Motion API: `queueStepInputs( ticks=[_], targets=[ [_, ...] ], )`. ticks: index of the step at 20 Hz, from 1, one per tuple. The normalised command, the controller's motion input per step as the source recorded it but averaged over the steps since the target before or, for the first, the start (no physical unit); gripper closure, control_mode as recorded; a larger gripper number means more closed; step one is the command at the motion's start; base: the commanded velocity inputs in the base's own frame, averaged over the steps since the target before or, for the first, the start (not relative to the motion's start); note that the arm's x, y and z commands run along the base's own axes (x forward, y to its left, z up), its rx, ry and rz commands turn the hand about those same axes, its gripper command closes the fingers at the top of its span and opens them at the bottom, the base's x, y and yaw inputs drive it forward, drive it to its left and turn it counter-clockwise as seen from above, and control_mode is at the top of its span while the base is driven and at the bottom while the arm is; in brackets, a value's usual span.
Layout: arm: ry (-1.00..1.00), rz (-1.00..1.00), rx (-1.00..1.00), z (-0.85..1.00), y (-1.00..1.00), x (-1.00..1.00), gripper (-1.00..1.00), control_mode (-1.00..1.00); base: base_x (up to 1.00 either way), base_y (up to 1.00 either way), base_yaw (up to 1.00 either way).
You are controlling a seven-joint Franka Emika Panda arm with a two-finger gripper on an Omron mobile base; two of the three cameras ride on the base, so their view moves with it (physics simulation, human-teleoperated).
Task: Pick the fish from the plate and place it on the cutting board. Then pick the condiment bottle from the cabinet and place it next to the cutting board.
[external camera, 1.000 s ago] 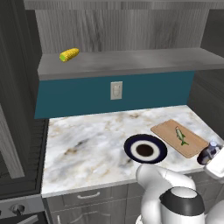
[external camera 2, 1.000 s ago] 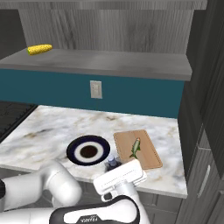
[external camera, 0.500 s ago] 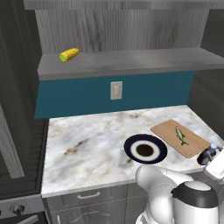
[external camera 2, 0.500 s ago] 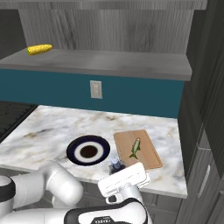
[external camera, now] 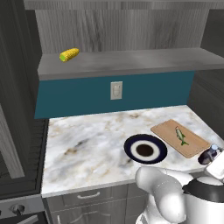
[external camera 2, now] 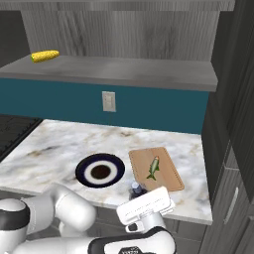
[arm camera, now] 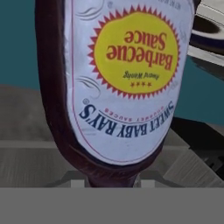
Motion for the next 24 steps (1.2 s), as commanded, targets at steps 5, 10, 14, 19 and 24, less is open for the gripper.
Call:
queueStepInputs(
  ticks=[5, 10, 14, 19, 24],
  targets=[
    [-0.02, 0.0, 0.0, -0.11, -0.16, 0.1, 1.0, -1.0, 0.0, 0.0, 0.0],
    [-0.03, 0.0, 0.0, -0.14, -0.17, 0.14, 1.0, -1.0, 0.0, 0.0, 0.0],
    [-0.03, 0.0, 0.0, -0.17, -0.18, 0.18, 1.0, -1.0, 0.0, 0.0, 0.0],
    [-0.03, 0.0, 0.0, -0.19, -0.17, 0.18, 1.0, -1.0, 0.0, 0.0, 0.0],
    [-0.03, 0.0, 0.0, -0.21, -0.16, 0.16, 1.0, -1.0, 0.0, 0.0, 0.0]
  ],
)
